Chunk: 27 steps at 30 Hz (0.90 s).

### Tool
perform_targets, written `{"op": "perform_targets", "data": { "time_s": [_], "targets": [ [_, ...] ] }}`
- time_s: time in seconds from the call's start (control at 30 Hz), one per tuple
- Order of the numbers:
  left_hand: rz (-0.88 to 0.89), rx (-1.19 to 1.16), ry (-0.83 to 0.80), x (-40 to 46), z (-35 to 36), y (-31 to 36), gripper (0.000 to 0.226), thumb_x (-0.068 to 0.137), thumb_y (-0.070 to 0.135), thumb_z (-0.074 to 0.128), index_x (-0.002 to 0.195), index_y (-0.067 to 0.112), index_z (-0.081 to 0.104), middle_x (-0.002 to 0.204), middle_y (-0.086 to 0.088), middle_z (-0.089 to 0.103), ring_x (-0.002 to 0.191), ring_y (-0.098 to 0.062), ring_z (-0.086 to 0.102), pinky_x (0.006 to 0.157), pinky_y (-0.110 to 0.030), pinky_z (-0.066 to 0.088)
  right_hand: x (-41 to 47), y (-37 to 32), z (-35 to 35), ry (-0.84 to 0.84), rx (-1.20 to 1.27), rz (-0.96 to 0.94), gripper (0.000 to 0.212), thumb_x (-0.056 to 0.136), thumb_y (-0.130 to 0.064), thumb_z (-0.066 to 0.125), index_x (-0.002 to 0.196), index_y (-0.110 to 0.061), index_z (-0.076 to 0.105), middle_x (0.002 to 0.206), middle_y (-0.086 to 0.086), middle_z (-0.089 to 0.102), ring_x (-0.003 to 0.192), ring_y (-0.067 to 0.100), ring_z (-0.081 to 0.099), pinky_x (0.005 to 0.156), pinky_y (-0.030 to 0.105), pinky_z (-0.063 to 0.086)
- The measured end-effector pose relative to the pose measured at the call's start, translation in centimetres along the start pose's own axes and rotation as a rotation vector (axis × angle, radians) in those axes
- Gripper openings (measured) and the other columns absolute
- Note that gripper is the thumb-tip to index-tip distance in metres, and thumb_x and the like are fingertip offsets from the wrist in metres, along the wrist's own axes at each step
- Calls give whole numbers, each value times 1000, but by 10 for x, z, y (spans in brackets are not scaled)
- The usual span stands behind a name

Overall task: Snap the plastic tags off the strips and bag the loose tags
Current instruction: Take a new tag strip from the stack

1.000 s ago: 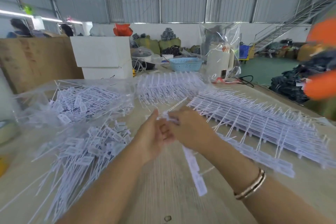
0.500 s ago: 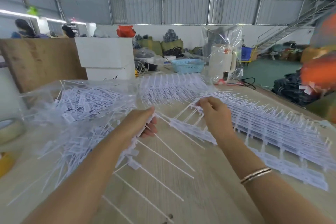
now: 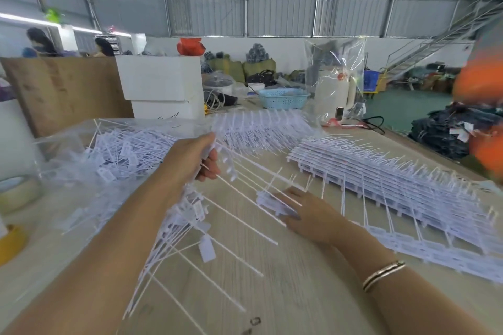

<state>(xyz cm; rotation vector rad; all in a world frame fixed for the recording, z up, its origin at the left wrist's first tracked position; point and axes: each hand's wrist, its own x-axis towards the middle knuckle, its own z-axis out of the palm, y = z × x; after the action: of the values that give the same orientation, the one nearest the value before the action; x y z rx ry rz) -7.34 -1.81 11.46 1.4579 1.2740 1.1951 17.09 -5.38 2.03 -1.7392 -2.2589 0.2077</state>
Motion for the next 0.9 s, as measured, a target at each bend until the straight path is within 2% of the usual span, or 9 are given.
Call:
{"op": "perform_targets", "data": {
  "time_s": [0.2, 0.33, 0.43, 0.5, 0.57, 0.63, 0.67, 0.77, 0.9],
  "targets": [
    [-36, -235, 160, 0, -22, 2, 40, 96, 36, 45, 64, 12, 50, 39, 3, 55, 35, -7, 53, 51, -26, 35, 4, 7, -15, 416, 154, 13, 47, 89, -4, 50, 130, -25, 55, 125, -1, 50, 100, 21, 58, 80, 34, 48],
    [-10, -396, 105, 0, -35, 9, 43, 96, 37, 45, 60, 14, 48, 39, 4, 49, 34, -9, 49, 39, -14, 35, 20, 2, -33, 585, 62, 81, 41, 91, -3, 49, 124, -24, 62, 118, 1, 53, 93, 25, 59, 69, 38, 51],
    [47, -486, 73, 3, -44, 16, 57, 96, 37, 44, 43, 21, 52, 39, 7, 45, 32, -6, 44, 35, -11, 31, 38, -8, -53, 555, 191, 131, 36, 92, -7, 51, 121, -23, 65, 119, 4, 60, 96, 22, 60, 76, 25, 44],
    [57, -542, 70, 6, -50, 20, 66, 97, 38, 42, 33, 21, 50, 37, 10, 40, 31, -5, 38, 33, -11, 26, 46, -14, -68, 566, 261, 127, 35, 93, -10, 50, 120, -27, 66, 119, 3, 64, 77, 12, 60, 68, 22, 43],
    [53, -627, 80, 9, -58, 22, 63, 96, 38, 42, 35, 23, 49, 39, 11, 36, 32, -5, 32, 33, -13, 21, 49, -20, -80, 715, 204, 91, 38, 92, -8, 49, 120, -29, 65, 114, 2, 63, 60, 5, 51, 54, 21, 38],
    [59, -721, 133, 12, -68, 22, 51, 95, 37, 43, 46, 23, 48, 44, 11, 34, 34, -6, 26, 34, -15, 18, 52, -22, -82, 843, 73, 55, 41, 90, -5, 49, 121, -26, 64, 110, 4, 59, 74, 17, 57, 56, 26, 43],
    [66, -748, 161, 13, -72, 22, 44, 95, 37, 43, 53, 22, 45, 46, 10, 33, 34, -6, 23, 35, -16, 17, 54, -23, -78, 821, -16, 55, 42, 90, -3, 48, 123, -24, 62, 110, 6, 57, 86, 23, 57, 62, 32, 48],
    [71, -675, 162, 13, -78, 23, 41, 93, 36, 43, 55, 21, 42, 48, 9, 31, 34, -7, 18, 35, -15, 15, 63, -14, -48, 542, -230, 142, 47, 91, -3, 46, 131, -26, 54, 121, 8, 49, 110, 27, 49, 84, 40, 48],
    [122, -461, 41, 8, -71, 30, 41, 94, 31, 45, 56, 17, 44, 44, 7, 39, 32, -7, 28, 31, -13, 17, 78, -5, -26, 486, -431, 88, 45, 92, -7, 48, 134, -23, 46, 132, 9, 40, 116, 28, 42, 91, 36, 41]
  ]
}}
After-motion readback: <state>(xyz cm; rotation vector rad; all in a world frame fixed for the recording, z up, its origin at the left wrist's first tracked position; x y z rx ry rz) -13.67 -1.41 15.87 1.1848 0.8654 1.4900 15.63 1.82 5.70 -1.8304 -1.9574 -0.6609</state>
